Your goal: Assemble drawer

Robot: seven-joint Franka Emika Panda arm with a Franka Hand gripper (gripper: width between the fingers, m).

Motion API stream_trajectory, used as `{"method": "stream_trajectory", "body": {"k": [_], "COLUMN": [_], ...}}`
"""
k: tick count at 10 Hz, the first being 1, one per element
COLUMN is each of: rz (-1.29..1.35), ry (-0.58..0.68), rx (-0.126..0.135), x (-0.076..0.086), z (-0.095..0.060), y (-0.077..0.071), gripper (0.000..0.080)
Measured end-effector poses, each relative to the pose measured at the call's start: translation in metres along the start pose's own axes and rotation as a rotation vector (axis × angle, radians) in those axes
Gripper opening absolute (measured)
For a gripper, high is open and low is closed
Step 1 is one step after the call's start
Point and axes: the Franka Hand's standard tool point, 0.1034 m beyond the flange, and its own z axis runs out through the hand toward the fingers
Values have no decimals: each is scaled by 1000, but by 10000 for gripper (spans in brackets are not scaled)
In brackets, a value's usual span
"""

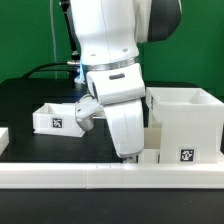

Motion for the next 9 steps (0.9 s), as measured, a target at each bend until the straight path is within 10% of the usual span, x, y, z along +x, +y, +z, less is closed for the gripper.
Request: {"method": "stream_trajectory", "body": {"k": [9], "rz": [57], "ry": [5], "rx": [8], "x": [30], "z": [4], "y": [2], "gripper": [649]}}
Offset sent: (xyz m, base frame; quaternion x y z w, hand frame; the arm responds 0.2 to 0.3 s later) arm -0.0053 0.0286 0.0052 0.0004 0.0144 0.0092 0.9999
